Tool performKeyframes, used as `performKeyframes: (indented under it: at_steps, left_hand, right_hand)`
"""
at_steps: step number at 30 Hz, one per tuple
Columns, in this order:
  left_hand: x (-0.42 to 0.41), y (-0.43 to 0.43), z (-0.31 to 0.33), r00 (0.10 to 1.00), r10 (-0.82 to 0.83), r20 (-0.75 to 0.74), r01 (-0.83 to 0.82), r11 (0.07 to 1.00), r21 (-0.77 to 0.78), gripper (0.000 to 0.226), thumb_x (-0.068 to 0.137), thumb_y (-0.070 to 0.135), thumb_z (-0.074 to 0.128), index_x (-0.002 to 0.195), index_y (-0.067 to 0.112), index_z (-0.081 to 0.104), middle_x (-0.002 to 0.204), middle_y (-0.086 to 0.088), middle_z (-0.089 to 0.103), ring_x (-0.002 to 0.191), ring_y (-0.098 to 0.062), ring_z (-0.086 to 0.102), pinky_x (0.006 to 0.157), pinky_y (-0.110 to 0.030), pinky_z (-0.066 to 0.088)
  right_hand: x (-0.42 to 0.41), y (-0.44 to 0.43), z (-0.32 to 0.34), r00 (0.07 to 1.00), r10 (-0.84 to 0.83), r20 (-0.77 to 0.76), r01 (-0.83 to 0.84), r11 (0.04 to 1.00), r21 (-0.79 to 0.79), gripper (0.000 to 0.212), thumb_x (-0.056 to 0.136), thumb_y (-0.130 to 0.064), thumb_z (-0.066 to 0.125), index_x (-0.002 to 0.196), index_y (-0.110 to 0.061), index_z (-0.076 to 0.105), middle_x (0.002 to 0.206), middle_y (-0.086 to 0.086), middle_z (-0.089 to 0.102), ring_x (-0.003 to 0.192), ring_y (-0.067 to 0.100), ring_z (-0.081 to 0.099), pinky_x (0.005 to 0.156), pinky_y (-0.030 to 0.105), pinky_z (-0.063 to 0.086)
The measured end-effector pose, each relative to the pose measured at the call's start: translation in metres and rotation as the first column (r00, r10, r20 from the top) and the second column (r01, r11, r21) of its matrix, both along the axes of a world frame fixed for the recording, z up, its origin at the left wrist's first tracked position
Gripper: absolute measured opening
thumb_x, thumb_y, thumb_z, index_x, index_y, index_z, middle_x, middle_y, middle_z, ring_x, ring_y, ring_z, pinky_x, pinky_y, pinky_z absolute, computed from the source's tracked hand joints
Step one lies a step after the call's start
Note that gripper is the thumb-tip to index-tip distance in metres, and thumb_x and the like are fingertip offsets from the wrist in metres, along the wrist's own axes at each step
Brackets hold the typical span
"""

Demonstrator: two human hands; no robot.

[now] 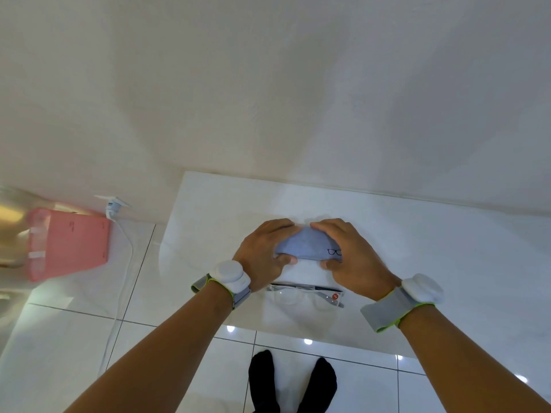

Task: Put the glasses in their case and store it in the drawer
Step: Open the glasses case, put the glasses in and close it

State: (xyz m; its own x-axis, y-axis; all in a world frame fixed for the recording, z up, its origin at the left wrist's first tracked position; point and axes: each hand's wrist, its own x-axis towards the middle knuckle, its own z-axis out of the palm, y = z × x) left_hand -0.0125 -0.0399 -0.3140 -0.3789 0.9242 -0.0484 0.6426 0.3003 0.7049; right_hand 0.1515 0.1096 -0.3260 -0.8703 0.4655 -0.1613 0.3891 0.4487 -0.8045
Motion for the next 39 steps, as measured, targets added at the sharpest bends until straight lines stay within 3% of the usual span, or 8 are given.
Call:
performKeyframes:
  at_steps: [6,11,16,23,26,30,34,39]
  left_hand:
    - [-0.003,0.002,0.001,0.997,-0.073,-0.041,0.073,0.997,0.017,0.054,0.080,0.011,0.076,0.131,0.013,0.059,0.137,-0.007,0.056,0.126,-0.026,0.051,0.107,-0.028,0.037]
    - [-0.004,0.006,0.000,0.904,-0.322,-0.281,0.326,0.945,-0.034,0.053,0.080,0.005,0.074,0.130,0.004,0.057,0.128,-0.023,0.057,0.116,-0.041,0.054,0.089,-0.048,0.055]
    - [-0.017,0.013,0.003,0.797,-0.439,-0.415,0.454,0.888,-0.069,0.054,0.084,0.003,0.069,0.134,-0.001,0.049,0.123,-0.028,0.056,0.104,-0.044,0.057,0.076,-0.049,0.058]
    - [-0.027,0.028,0.018,0.932,-0.356,-0.071,0.351,0.933,-0.076,0.041,0.099,0.022,0.041,0.140,0.015,0.048,0.122,-0.013,0.061,0.108,-0.031,0.054,0.095,-0.041,0.044]
    - [-0.030,0.035,0.019,0.955,-0.179,0.237,0.212,0.970,-0.121,0.036,0.100,0.029,0.043,0.132,0.022,0.057,0.118,-0.009,0.063,0.109,-0.023,0.056,0.098,-0.034,0.042]
    - [-0.021,0.031,0.029,0.766,0.051,0.641,0.021,0.994,-0.105,0.027,0.099,0.012,0.051,0.122,0.011,0.066,0.122,-0.004,0.066,0.114,-0.012,0.057,0.095,-0.014,0.042]
    - [-0.021,0.032,0.033,0.657,0.148,0.739,-0.077,0.989,-0.129,0.028,0.099,0.010,0.051,0.122,0.002,0.065,0.119,-0.007,0.067,0.095,0.005,0.062,0.081,-0.008,0.045]
    - [-0.026,0.037,0.032,0.605,0.162,0.780,-0.075,0.986,-0.147,0.028,0.097,0.012,0.055,0.121,0.002,0.066,0.120,-0.008,0.068,0.092,0.006,0.064,0.076,-0.005,0.045]
  right_hand:
    - [0.017,-0.007,0.004,0.972,-0.221,-0.082,0.218,0.975,-0.047,0.074,0.065,-0.009,0.085,0.131,-0.017,0.050,0.125,-0.005,0.052,0.116,0.007,0.047,0.099,0.015,0.038]
    - [0.024,-0.010,-0.001,0.968,-0.232,-0.094,0.232,0.973,-0.007,0.073,0.065,-0.008,0.086,0.129,-0.011,0.051,0.125,-0.001,0.052,0.116,0.011,0.048,0.099,0.008,0.034]
    - [0.024,-0.007,0.001,0.969,-0.224,-0.101,0.226,0.974,0.011,0.074,0.063,-0.010,0.087,0.129,-0.013,0.051,0.124,0.000,0.053,0.115,0.015,0.050,0.100,0.023,0.041]
    - [0.021,-0.005,0.007,0.961,-0.276,-0.024,0.272,0.956,-0.114,0.083,0.061,-0.015,0.088,0.131,-0.022,0.046,0.126,-0.004,0.054,0.115,0.007,0.051,0.099,0.018,0.041]
    - [0.020,-0.002,0.007,0.958,-0.288,0.001,0.285,0.948,-0.141,0.089,0.058,-0.017,0.090,0.133,-0.024,0.042,0.127,-0.005,0.054,0.115,0.008,0.052,0.100,0.028,0.043]
    - [0.027,-0.011,0.012,0.954,-0.299,-0.018,0.288,0.933,-0.217,0.102,0.056,-0.023,0.090,0.139,-0.030,0.032,0.132,-0.004,0.052,0.119,0.012,0.052,0.102,0.036,0.045]
    - [0.030,-0.028,0.026,0.897,-0.440,-0.036,0.433,0.893,-0.125,0.096,0.066,-0.020,0.086,0.141,-0.028,0.028,0.138,-0.007,0.041,0.125,0.008,0.041,0.101,0.025,0.038]
    - [0.034,-0.058,0.046,0.880,-0.442,-0.173,0.470,0.864,0.182,0.035,0.083,-0.023,0.071,0.112,-0.022,0.051,0.110,-0.010,0.048,0.101,0.014,0.045,0.083,0.030,0.045]
